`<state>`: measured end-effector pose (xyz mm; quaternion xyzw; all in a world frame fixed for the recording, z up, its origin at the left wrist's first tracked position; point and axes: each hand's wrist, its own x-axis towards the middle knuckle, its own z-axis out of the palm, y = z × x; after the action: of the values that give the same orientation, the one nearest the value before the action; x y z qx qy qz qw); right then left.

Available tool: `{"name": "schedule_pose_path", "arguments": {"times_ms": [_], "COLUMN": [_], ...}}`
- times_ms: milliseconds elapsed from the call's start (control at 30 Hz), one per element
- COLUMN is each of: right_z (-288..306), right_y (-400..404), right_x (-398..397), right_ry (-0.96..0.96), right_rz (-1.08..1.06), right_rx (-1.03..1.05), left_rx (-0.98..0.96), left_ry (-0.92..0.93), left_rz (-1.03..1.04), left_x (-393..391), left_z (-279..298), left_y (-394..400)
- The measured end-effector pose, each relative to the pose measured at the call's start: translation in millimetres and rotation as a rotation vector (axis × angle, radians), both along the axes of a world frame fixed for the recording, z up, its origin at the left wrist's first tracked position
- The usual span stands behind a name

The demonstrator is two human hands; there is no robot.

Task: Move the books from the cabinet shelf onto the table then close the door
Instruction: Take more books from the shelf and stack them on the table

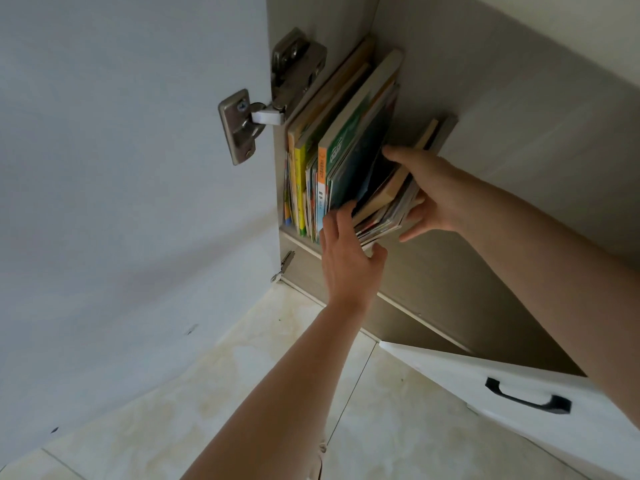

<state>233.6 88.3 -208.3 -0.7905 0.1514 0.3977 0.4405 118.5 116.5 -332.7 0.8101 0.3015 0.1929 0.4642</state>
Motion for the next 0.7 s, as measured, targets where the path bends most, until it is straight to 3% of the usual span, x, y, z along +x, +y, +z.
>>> {"name": "schedule_pose_path", "arguments": {"times_ms": [400, 700], "right_z": [-12.3, -9.1], "right_y": [0.7, -18.8], "right_x": [-6.9, -30.5], "right_ry": [-0.239, -0.277], "right_rz": [0.013, 0.023], "right_rx": [-0.152, -0.191], "left_rx": [-0.006, 0.11], "left_ry": [0.126, 0.036], "left_rz": [-0.244, -0.341], "left_x": [17.8, -12.1], "left_z": [-17.6, -10.0], "left_y": [11.7, 14.1]}}
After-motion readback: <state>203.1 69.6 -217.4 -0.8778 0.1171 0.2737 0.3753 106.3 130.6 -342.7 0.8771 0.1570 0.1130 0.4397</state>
